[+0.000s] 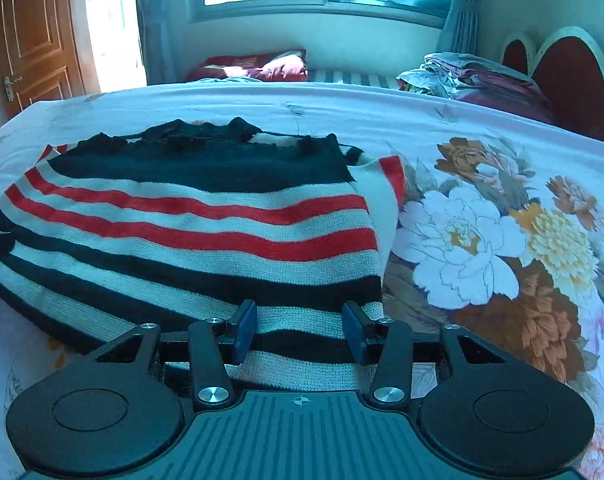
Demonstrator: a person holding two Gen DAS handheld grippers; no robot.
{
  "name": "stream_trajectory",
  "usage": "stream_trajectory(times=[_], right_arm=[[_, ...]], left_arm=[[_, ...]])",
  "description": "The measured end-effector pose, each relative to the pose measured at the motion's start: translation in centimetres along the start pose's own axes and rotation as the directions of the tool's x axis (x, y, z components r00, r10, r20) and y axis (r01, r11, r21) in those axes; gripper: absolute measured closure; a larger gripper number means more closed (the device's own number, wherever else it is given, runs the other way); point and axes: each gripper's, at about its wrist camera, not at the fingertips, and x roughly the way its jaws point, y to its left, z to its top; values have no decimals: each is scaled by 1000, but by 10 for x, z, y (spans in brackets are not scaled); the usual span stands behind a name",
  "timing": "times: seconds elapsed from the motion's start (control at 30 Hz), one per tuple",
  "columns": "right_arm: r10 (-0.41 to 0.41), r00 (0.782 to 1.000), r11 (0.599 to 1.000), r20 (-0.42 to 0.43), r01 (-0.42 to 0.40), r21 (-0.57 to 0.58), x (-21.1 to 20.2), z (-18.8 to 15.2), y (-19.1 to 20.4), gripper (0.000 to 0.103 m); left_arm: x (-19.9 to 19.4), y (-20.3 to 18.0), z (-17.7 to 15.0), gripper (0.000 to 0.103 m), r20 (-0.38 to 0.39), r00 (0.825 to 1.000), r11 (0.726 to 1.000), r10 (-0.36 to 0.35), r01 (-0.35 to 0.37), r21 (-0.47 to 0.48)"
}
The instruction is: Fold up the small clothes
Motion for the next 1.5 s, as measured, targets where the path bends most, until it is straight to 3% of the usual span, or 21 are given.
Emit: stream_trajectory(times=[0.1, 0.23, 0.33, 0.4, 0.47, 0.53, 0.63, 0.7, 0.77, 0.83, 0.9, 0.93, 1.0, 1.07, 1.23, 1.5], right_arm=[[-42, 999, 998, 27, 43, -38, -10, 1, 17, 57], [79, 993, 994, 90, -72, -83, -27, 2, 64, 57], [123, 992, 985, 40, -117, -128, -18, -2, 98, 57], [88, 996, 985, -27, -91, -144, -5, -11, 111, 57], [67, 998, 984, -13, -68, -163, -3, -18, 116, 57], [84, 997, 985, -2, -83, -154, -11, -16, 109, 58], [23, 997, 995, 75, -16, -100, -33, -18, 78, 69], [-58, 997, 996, 42, 61, -59, -31, -24, 54, 86], [-70, 997, 998, -18, 70, -3, -20, -35, 29, 93], [-35, 999, 999, -5, 35, 10, -24, -36, 21, 93], [-43, 999, 999, -10, 43, -12, -27, -32, 23, 93], [-53, 999, 999, 6, 53, -7, -32, -30, 23, 92], [-76, 996, 997, 39, 76, 0, -42, -31, 20, 92], [-121, 993, 993, -8, 121, -6, -37, -37, 14, 93], [-128, 992, 990, 6, 128, -65, -31, -48, 13, 93], [-131, 991, 990, 35, 133, -40, -31, -53, 12, 93]], left_arm=[[-7, -10, 3, 40, 0, 1000, 999, 23, -23, 26], [-15, -40, 7, 38, 20, 997, 997, -72, 72, 11], [-9, -70, 4, 38, -9, 994, 994, -106, 107, 29], [0, -86, -1, 37, -63, 996, 996, -71, 74, 57], [0, -88, -6, 37, -54, 997, 996, -52, 55, 65], [-12, -75, -4, 46, -19, 998, 998, -61, 61, 21], [-26, -45, -9, 50, 28, 999, 999, 42, -42, -16], [-19, -23, -16, 50, -22, 995, 994, 102, -103, -37], [-17, -7, -21, 51, -18, 998, 995, 66, -68, -77], [-19, -7, -17, 59, -25, 997, 995, 72, -74, -68], [-26, -5, -14, 72, -5, 997, 993, 74, -74, -96], [-30, -1, -14, 73, 5, 997, 990, 80, -79, -118], [-31, 7, -18, 73, -6, 996, 985, 94, -94, -142], [-26, 11, -22, 74, -26, 996, 986, 89, -92, -137], [-21, 13, -22, 74, -30, 996, 982, 84, -88, -165], [-23, 9, -24, 74, -25, 994, 983, 103, -106, -150]])
